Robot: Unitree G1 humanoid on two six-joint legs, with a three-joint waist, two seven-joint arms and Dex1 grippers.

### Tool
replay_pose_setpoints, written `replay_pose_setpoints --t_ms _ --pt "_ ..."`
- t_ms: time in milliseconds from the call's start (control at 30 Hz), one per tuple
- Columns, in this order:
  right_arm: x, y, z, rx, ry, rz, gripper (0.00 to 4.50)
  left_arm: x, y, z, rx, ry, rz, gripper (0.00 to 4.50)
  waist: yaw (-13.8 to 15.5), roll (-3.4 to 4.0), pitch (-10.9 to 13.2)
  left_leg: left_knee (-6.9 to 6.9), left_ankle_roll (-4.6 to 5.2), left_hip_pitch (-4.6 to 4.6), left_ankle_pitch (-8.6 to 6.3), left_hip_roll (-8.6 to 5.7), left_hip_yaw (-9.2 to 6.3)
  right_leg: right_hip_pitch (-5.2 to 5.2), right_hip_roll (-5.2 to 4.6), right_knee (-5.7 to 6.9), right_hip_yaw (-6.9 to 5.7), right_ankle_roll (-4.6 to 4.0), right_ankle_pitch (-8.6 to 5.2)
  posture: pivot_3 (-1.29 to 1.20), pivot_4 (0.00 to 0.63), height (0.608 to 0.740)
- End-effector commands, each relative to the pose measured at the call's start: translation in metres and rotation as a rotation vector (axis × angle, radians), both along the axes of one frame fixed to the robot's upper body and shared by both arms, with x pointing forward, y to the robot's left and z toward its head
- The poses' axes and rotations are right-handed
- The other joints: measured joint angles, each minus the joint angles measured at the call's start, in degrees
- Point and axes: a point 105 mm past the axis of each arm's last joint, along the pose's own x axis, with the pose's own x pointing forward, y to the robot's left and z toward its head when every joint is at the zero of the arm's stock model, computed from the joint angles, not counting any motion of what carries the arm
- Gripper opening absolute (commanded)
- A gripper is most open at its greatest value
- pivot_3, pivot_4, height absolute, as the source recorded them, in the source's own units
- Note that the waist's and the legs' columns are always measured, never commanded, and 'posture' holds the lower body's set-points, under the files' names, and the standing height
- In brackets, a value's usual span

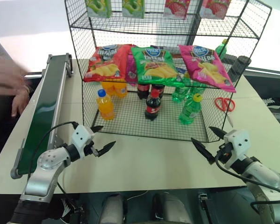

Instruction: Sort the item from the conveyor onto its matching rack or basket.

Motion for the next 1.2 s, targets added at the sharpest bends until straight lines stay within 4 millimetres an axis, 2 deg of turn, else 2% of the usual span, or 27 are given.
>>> replay_pose_setpoints --t_ms 33,700,1200 --pt "0.0030 0.0025 0.0097 -0.002 -0.053 0.004 4.47 0.0048 -0.0003 0.0136 -0.006 -0.065 0.000 4.50 0.00 0.00 0.00 0.00 0.00 0.00 0.00 0.00 0.00 0.00 0.00 0.00 0.00 0.00 0.00 0.00 0.150 0.735" --pt "0.0022 0.0029 0.0082 -0.007 -0.062 -0.004 4.47 0.0125 -0.0035 0.0135 -0.013 -0.077 -0.007 4.50 0.00 0.00 0.00 0.00 0.00 0.00 0.00 0.00 0.00 0.00 0.01 0.00 -0.01 0.00 0.00 0.00 0.150 0.735" --pt "0.0057 0.0040 0.0070 -0.005 -0.062 0.009 4.47 0.0110 -0.0016 0.0144 -0.012 -0.078 0.001 4.50 0.00 0.00 0.00 0.00 0.00 0.00 0.00 0.00 0.00 0.01 0.01 0.00 -0.01 0.00 0.01 0.00 0.150 0.735"
